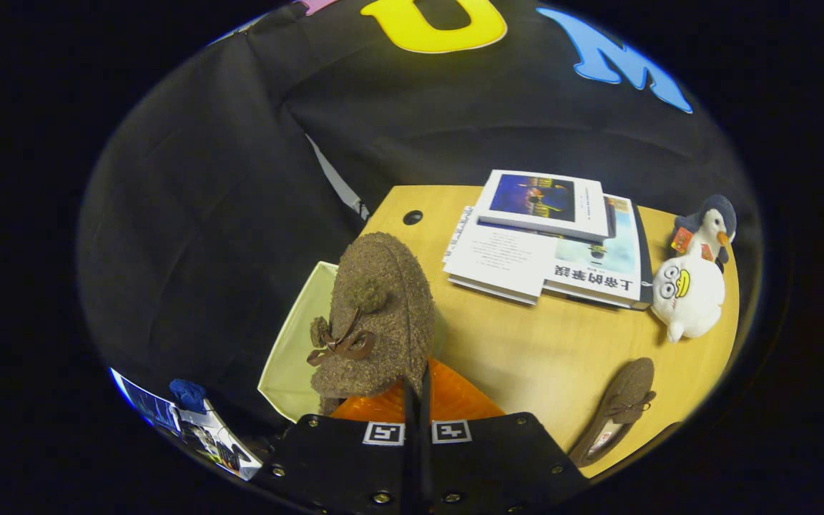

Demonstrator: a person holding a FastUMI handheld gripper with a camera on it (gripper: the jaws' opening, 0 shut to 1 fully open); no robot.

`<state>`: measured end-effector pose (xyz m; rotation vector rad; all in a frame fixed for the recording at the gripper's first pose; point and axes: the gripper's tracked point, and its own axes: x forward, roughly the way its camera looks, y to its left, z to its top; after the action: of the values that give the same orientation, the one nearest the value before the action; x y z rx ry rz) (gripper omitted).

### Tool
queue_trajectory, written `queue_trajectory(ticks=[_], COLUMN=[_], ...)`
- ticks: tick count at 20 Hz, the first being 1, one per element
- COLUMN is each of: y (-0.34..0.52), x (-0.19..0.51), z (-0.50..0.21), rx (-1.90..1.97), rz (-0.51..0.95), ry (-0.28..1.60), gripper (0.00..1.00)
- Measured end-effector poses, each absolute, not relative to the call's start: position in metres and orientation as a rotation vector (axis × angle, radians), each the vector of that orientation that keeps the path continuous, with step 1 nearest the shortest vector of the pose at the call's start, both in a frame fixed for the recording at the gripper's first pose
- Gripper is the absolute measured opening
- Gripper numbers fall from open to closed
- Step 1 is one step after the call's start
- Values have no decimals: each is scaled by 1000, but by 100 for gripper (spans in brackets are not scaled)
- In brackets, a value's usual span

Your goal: Open the storage box then place both shoes into the box .Put the left shoe in first, then the right shoe, with the right side of both shoes facing outward in a uniform manner.

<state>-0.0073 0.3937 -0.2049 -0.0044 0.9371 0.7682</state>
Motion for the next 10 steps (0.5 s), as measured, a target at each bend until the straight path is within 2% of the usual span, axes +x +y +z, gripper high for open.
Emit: queue_trajectory(ticks=[6, 10], y=[470, 500], x=[-35, -40], z=[-225, -265], rx=[-50, -101], rz=[839, 819], ry=[1034, 1111], gripper=[0, 0])
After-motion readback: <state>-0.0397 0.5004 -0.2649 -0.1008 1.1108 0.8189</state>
